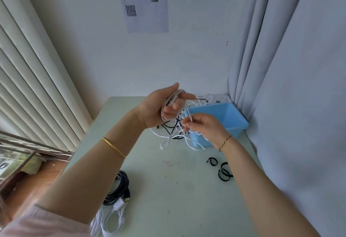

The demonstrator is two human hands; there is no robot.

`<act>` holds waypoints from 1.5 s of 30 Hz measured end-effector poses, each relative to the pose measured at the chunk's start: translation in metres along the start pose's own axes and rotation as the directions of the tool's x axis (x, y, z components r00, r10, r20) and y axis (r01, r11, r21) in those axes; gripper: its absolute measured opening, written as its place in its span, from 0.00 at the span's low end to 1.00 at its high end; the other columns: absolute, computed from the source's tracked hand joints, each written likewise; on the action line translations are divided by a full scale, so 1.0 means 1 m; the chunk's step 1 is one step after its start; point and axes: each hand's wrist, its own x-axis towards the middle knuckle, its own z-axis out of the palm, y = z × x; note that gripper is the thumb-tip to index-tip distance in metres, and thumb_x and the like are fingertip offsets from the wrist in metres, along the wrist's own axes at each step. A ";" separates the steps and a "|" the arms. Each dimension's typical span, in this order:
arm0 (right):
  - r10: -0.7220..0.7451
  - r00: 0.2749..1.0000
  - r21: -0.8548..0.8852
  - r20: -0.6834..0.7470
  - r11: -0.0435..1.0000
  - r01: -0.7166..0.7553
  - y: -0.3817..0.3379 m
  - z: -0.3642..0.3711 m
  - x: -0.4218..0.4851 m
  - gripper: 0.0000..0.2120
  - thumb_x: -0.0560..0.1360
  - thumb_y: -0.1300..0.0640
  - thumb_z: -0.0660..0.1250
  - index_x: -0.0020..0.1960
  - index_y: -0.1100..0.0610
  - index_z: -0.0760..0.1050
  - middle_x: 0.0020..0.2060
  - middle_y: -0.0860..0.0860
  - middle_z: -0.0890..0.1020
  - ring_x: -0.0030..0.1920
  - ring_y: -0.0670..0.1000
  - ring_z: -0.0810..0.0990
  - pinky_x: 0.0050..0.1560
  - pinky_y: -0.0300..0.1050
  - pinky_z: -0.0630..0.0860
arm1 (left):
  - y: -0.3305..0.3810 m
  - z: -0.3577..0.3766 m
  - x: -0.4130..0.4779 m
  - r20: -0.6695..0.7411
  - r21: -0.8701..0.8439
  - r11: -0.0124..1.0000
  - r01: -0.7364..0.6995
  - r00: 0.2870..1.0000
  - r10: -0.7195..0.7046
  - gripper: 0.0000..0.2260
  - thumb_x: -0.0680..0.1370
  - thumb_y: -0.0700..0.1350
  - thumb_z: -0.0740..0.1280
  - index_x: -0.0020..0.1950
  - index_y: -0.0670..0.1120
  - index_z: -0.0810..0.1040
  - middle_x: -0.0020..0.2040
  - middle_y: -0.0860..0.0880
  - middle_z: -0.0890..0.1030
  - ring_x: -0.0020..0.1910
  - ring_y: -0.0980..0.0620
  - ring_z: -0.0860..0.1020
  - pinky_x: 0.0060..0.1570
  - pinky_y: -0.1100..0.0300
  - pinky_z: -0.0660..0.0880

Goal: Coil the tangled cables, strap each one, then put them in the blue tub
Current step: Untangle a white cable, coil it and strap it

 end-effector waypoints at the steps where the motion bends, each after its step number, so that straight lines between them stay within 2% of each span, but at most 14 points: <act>1: 0.013 0.999 0.101 0.038 0.995 -0.016 0.000 0.001 -0.001 0.08 0.76 0.67 0.64 0.49 0.57 0.78 0.37 0.51 0.82 0.41 0.46 0.80 0.49 0.41 0.79 | -0.001 -0.003 0.003 -0.040 -0.056 0.998 -0.037 0.999 0.035 0.22 0.83 0.51 0.48 0.55 0.36 0.74 0.23 0.52 0.70 0.18 0.60 0.63 0.18 0.69 0.56; 3: 0.032 0.989 0.303 0.142 0.950 -0.074 -0.003 0.003 -0.004 0.09 0.76 0.69 0.62 0.53 0.59 0.76 0.40 0.53 0.80 0.43 0.53 0.82 0.52 0.51 0.79 | -0.003 -0.008 0.007 -0.127 -0.142 0.983 -0.114 0.987 0.096 0.23 0.83 0.52 0.47 0.56 0.37 0.73 0.26 0.51 0.74 0.20 0.58 0.65 0.21 0.68 0.60; 7: 0.100 0.941 0.433 0.322 0.869 -0.240 -0.006 0.013 -0.008 0.11 0.77 0.69 0.60 0.56 0.58 0.74 0.42 0.56 0.81 0.37 0.54 0.82 0.45 0.47 0.80 | -0.001 -0.011 0.012 -0.283 -0.235 0.937 -0.258 0.940 0.188 0.19 0.84 0.49 0.47 0.55 0.38 0.71 0.33 0.47 0.80 0.25 0.55 0.72 0.25 0.65 0.70; 10: 0.179 0.935 0.559 0.305 0.761 -0.328 0.000 0.020 -0.010 0.12 0.75 0.70 0.57 0.55 0.60 0.72 0.35 0.57 0.78 0.27 0.49 0.74 0.37 0.45 0.78 | 0.003 -0.013 0.012 -0.414 -0.139 0.918 -0.371 0.864 0.286 0.15 0.85 0.48 0.48 0.57 0.39 0.68 0.36 0.45 0.83 0.27 0.54 0.73 0.29 0.63 0.73; 13: 0.227 0.944 0.635 0.241 0.698 -0.330 0.011 0.022 -0.010 0.07 0.73 0.68 0.58 0.45 0.56 0.68 0.28 0.49 0.70 0.22 0.42 0.61 0.20 0.33 0.63 | 0.009 -0.020 0.011 -0.509 -0.021 0.897 -0.442 0.777 0.372 0.11 0.85 0.46 0.50 0.57 0.41 0.67 0.40 0.44 0.83 0.28 0.53 0.75 0.39 0.58 0.78; 16: 0.267 0.947 0.591 0.177 0.741 -0.320 0.024 0.023 -0.011 0.10 0.75 0.66 0.62 0.42 0.54 0.66 0.27 0.47 0.66 0.21 0.41 0.56 0.18 0.32 0.51 | 0.010 -0.032 0.010 -0.568 0.101 0.862 -0.497 0.682 0.460 0.06 0.84 0.45 0.54 0.52 0.44 0.68 0.45 0.42 0.83 0.30 0.51 0.76 0.53 0.50 0.78; 21: 0.344 0.931 0.535 0.125 0.767 -0.355 0.035 0.015 -0.019 0.05 0.76 0.64 0.64 0.41 0.59 0.74 0.24 0.48 0.68 0.19 0.42 0.56 0.18 0.33 0.52 | 0.011 -0.041 0.004 -0.567 0.414 0.767 -0.490 0.521 0.638 0.06 0.84 0.43 0.52 0.55 0.50 0.68 0.51 0.46 0.81 0.34 0.54 0.76 0.42 0.62 0.73; 25: 0.388 0.919 0.572 0.069 0.739 -0.355 0.029 0.000 -0.019 0.16 0.73 0.61 0.58 0.27 0.56 0.70 0.21 0.48 0.63 0.18 0.43 0.55 0.19 0.33 0.49 | 0.009 -0.056 0.002 -0.550 0.626 0.696 -0.352 0.433 0.714 0.07 0.83 0.42 0.53 0.51 0.48 0.70 0.61 0.48 0.79 0.38 0.56 0.78 0.40 0.65 0.72; 28: 0.340 0.940 0.658 0.008 0.707 -0.261 0.017 -0.008 -0.019 0.15 0.68 0.61 0.54 0.22 0.55 0.65 0.19 0.48 0.59 0.18 0.45 0.55 0.20 0.33 0.50 | 0.003 -0.071 0.002 -0.535 0.716 0.666 -0.211 0.446 0.717 0.10 0.82 0.41 0.54 0.53 0.36 0.70 0.61 0.54 0.77 0.49 0.49 0.80 0.41 0.67 0.72; 31: 0.229 0.973 0.748 -0.012 0.648 -0.143 0.001 -0.013 -0.021 0.11 0.62 0.58 0.55 0.21 0.54 0.63 0.18 0.47 0.59 0.18 0.45 0.55 0.21 0.33 0.50 | -0.006 -0.079 0.003 -0.481 0.808 0.586 -0.057 0.510 0.713 0.11 0.82 0.40 0.55 0.52 0.32 0.71 0.65 0.44 0.74 0.39 0.73 0.75 0.38 0.78 0.67; 34: 0.160 0.985 0.785 -0.059 0.618 -0.054 -0.014 -0.019 -0.021 0.11 0.62 0.57 0.54 0.21 0.53 0.62 0.18 0.47 0.58 0.19 0.45 0.55 0.20 0.34 0.51 | -0.017 -0.079 0.001 -0.419 0.866 0.494 0.081 0.656 0.627 0.12 0.83 0.40 0.54 0.52 0.30 0.70 0.64 0.44 0.75 0.37 0.72 0.73 0.34 0.77 0.67; 37: 0.138 0.986 0.817 -0.093 0.576 -0.004 -0.026 -0.027 -0.019 0.10 0.62 0.56 0.55 0.22 0.53 0.62 0.18 0.46 0.58 0.19 0.45 0.55 0.20 0.35 0.51 | -0.025 -0.076 0.001 -0.362 0.901 0.387 0.198 0.834 0.416 0.13 0.83 0.45 0.54 0.47 0.36 0.71 0.51 0.44 0.81 0.34 0.58 0.75 0.32 0.69 0.68; 40: 0.135 0.980 0.833 -0.148 0.550 0.050 -0.029 -0.037 -0.016 0.10 0.63 0.59 0.56 0.24 0.53 0.62 0.19 0.46 0.59 0.19 0.44 0.55 0.19 0.35 0.52 | -0.023 -0.061 -0.003 -0.285 0.887 0.408 0.216 0.952 0.115 0.17 0.83 0.53 0.54 0.40 0.43 0.68 0.36 0.44 0.80 0.28 0.54 0.75 0.32 0.66 0.71; 45: 0.232 0.932 0.761 -0.278 0.646 0.066 -0.019 -0.049 -0.002 0.15 0.75 0.61 0.55 0.31 0.54 0.60 0.21 0.46 0.61 0.18 0.43 0.56 0.17 0.34 0.55 | -0.010 -0.028 -0.012 -0.142 0.926 0.320 0.199 0.971 -0.192 0.16 0.79 0.49 0.63 0.42 0.35 0.73 0.29 0.44 0.78 0.24 0.52 0.73 0.34 0.62 0.77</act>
